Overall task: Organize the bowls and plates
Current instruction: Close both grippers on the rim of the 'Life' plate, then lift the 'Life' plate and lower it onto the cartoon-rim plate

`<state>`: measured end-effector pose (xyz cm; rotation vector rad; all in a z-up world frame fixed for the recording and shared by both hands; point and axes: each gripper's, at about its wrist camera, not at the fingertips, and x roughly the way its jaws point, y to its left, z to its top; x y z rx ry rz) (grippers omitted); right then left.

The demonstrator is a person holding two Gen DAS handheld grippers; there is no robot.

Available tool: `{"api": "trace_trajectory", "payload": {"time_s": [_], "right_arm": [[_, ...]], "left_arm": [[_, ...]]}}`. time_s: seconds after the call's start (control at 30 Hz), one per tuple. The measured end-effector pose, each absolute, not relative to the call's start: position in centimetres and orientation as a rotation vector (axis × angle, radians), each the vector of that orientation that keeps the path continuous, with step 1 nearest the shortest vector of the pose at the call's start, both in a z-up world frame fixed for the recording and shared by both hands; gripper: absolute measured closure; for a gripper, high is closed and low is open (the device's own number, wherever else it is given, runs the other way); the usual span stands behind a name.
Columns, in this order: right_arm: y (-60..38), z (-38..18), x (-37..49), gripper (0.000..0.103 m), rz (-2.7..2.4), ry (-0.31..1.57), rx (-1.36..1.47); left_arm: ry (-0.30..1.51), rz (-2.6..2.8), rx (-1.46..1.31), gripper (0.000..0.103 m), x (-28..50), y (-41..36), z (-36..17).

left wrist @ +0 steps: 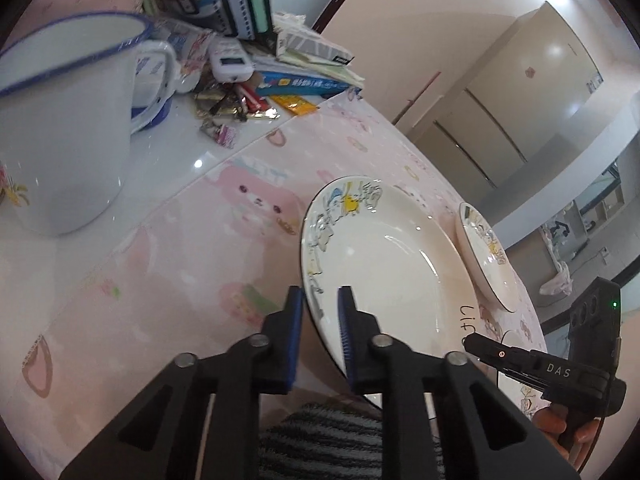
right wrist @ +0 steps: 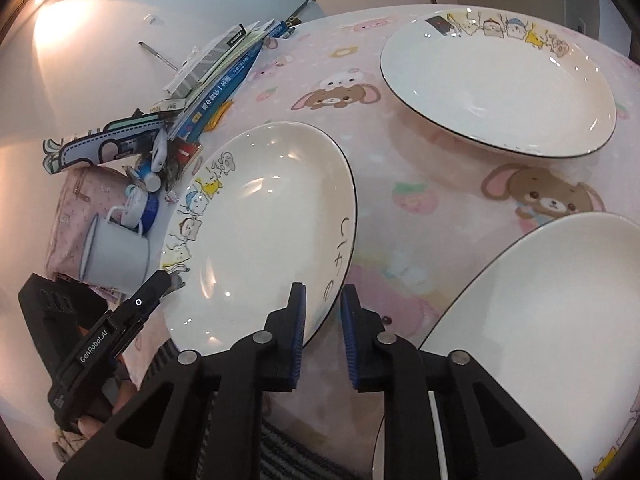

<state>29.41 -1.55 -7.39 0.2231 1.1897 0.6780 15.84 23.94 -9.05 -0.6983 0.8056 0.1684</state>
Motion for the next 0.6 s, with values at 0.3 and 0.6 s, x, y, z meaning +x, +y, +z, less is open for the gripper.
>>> {"api": "trace_trajectory", "payload": {"time_s": [0.3,0.6], "right_arm": [[-1.2,-7.7,29.6,0.09,0.669,1.158,0.199],[0.3,-7.7,29.8,0.087,0.637,1.175,0.103]], "left_arm": [[0.888,0.132,-0.665,0.087,17.0,23.0,-9.9],[0.897,0.145,-0.611,0.084,16.9,22.3,-9.4]]}}
